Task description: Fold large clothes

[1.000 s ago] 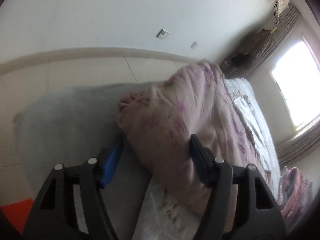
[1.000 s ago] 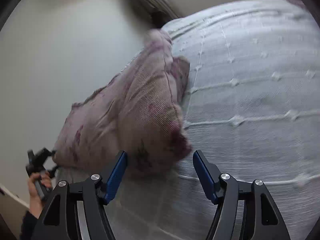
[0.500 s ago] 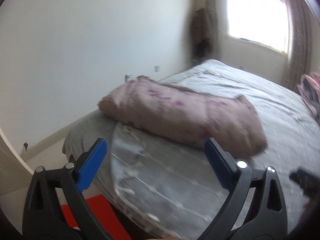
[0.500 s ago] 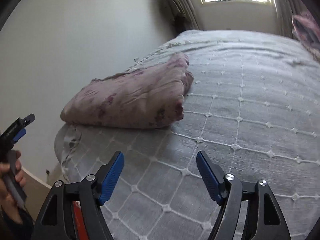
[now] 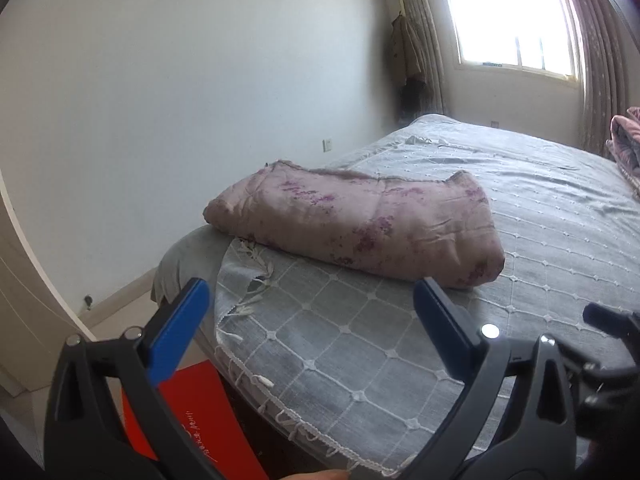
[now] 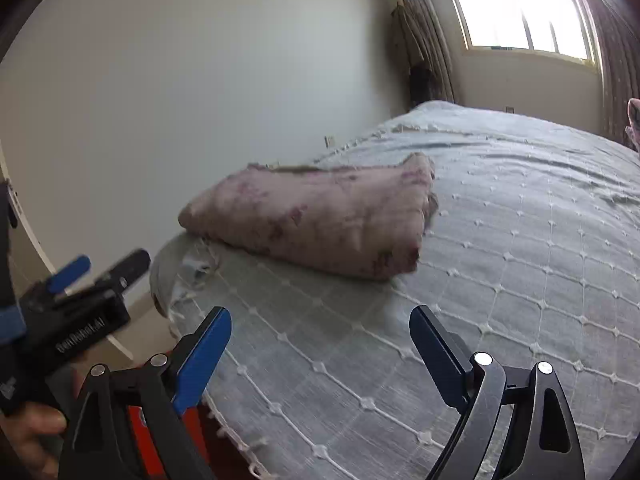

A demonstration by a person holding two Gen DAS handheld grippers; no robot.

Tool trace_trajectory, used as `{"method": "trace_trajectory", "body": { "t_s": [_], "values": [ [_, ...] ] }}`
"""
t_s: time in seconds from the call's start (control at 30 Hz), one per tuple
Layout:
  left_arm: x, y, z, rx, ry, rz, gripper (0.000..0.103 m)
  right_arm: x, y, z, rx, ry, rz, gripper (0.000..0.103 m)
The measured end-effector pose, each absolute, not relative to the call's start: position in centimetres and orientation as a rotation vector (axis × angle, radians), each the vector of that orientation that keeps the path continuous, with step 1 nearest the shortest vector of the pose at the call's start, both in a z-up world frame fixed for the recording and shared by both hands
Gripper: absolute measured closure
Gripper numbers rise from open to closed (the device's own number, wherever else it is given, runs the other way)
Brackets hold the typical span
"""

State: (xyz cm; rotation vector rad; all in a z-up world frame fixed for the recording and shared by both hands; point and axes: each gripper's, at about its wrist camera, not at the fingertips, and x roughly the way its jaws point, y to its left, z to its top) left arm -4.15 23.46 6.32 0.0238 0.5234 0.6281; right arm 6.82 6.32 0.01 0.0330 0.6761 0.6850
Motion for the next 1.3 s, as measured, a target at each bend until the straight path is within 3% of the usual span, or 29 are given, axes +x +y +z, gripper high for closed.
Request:
{"method": "trace_trajectory", "body": {
  "t_s": [0.37,1.3],
  "values": [
    [-4.2,19.2,6.2,0.085,0.558,0.622,0.001,6.6,1.7,-0.7,0.047,0.739,0.650,0.011],
    [-4.5,19.5,4.4,-0.001,0.641,0.634,0.000,5.5,1.3,0.1,0.009,0.700,0.659,0.008]
  ]
}}
